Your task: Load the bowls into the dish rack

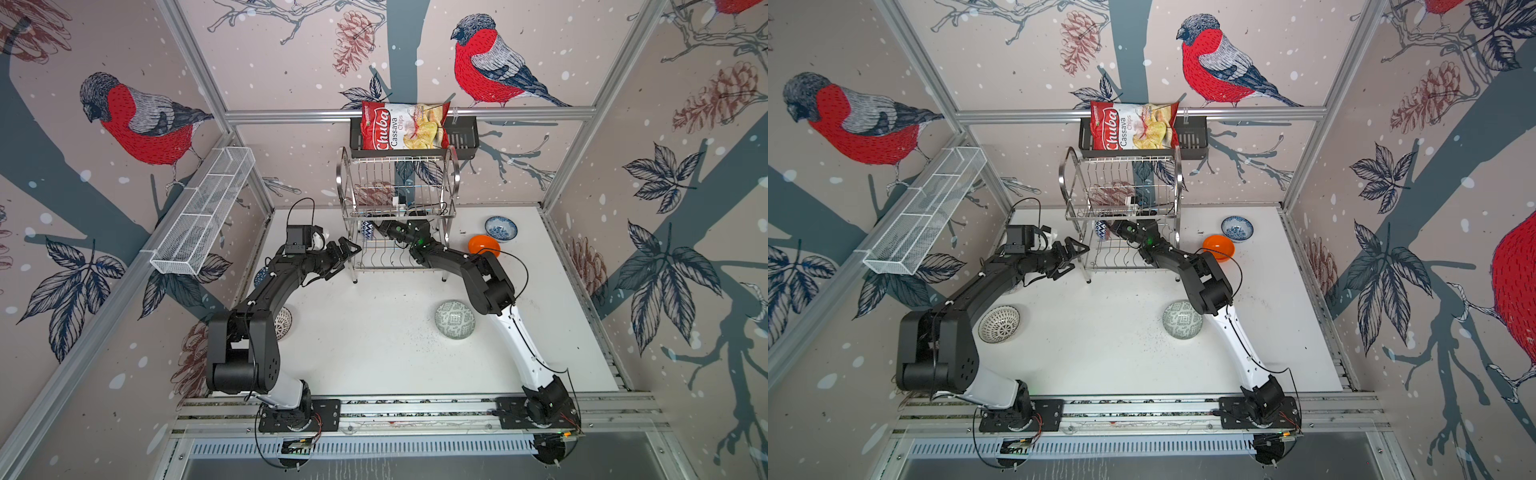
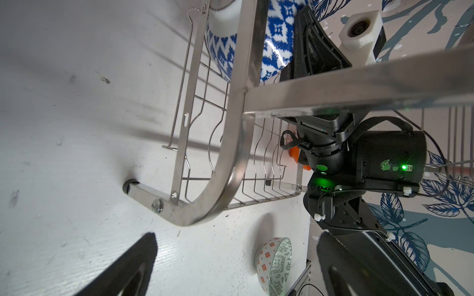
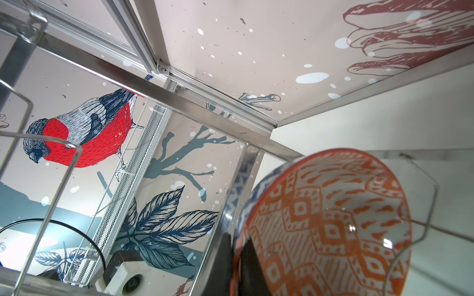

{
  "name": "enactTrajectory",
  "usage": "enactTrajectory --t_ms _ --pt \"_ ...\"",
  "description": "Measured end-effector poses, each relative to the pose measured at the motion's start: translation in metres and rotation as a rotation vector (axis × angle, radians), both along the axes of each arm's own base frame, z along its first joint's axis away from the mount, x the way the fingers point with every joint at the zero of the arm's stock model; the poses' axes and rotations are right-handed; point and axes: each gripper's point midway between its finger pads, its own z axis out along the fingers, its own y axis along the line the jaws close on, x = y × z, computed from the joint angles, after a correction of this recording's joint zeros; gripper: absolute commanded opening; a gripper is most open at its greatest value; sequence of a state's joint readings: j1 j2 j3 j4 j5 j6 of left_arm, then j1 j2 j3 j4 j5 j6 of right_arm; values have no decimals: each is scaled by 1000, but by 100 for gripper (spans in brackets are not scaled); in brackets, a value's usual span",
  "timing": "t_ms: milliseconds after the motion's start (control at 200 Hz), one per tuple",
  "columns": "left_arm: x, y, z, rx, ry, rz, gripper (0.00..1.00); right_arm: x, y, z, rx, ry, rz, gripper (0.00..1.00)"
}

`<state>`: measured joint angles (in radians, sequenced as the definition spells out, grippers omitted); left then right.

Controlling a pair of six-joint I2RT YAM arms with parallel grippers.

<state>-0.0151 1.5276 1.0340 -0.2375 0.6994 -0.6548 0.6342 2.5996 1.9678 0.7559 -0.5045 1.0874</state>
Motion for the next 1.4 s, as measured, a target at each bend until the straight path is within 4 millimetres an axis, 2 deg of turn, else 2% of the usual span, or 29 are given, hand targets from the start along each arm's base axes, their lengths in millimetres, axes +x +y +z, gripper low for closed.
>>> enactTrajectory --t_ms 470,1041,1396 --pt "0 0 0 0 0 1 98 -2 -1 -2 -77 -66 -1 9" --pt "-1 0 0 1 1 2 98 -3 -1 -8 -100 -38 2 25" --pt "-1 1 2 3 -6 4 98 -2 0 -9 -112 -12 2 30"
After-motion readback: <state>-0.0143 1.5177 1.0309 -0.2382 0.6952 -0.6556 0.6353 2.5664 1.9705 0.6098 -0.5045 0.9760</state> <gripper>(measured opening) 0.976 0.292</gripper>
